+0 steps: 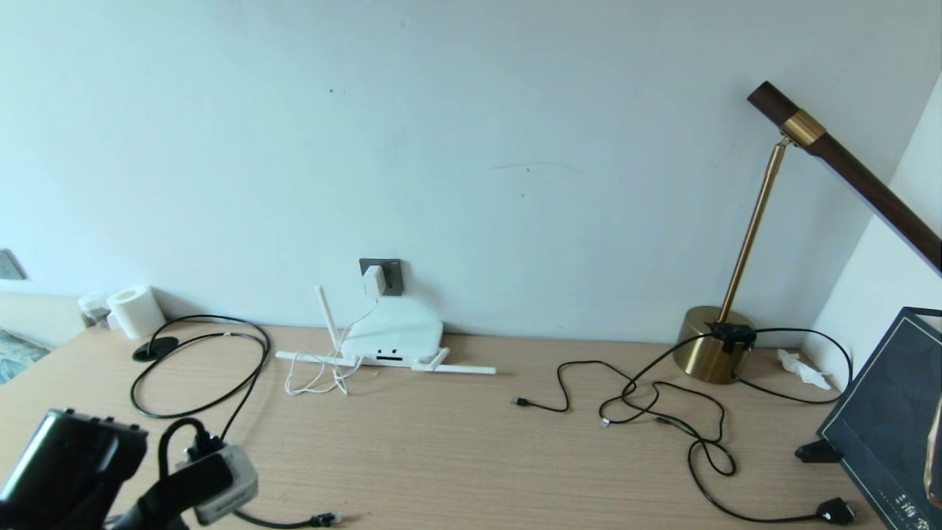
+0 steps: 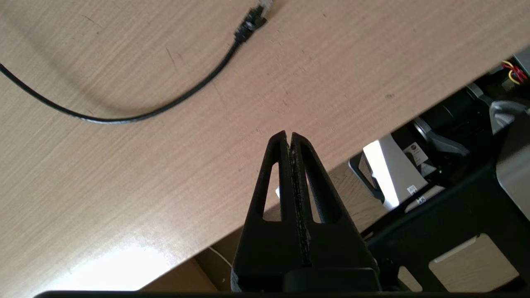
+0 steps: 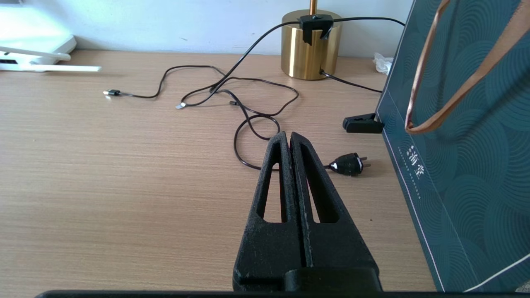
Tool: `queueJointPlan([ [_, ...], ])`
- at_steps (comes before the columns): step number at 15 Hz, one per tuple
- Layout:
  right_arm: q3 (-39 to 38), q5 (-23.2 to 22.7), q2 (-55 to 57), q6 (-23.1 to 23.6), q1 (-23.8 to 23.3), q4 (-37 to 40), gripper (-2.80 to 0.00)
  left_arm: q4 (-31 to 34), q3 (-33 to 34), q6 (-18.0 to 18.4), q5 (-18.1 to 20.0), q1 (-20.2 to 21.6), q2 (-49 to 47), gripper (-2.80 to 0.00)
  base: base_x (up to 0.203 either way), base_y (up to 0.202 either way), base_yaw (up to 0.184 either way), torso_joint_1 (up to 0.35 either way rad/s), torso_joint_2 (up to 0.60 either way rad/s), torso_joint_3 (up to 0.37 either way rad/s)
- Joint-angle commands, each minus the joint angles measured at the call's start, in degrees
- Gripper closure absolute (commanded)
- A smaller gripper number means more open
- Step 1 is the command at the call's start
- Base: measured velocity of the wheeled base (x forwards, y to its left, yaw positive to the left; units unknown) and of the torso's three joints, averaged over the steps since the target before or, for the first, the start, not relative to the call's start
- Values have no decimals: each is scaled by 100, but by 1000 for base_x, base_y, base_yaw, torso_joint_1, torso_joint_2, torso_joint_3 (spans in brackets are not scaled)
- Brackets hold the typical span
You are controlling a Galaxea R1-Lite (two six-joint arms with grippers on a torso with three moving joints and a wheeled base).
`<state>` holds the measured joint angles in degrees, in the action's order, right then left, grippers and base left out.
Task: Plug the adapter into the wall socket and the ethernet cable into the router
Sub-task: Pick up cable
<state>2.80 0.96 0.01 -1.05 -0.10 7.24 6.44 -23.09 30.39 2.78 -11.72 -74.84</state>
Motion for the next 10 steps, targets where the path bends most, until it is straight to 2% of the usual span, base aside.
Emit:
queueJointPlan([
  [1,1,0,-1,-1,1,5,0,-57,-188,-10,5,5,-778,0,0,0,0,0,0,0],
  [4,1,0,-1,-1,1,5,0,-777,-98,37,-12,-22,-1350,0,0,0,0,0,0,0],
  [10,1,0,-1,-1,1,5,0,-1159,-92,616,-13,-24,-2279,0,0,0,0,0,0,0],
])
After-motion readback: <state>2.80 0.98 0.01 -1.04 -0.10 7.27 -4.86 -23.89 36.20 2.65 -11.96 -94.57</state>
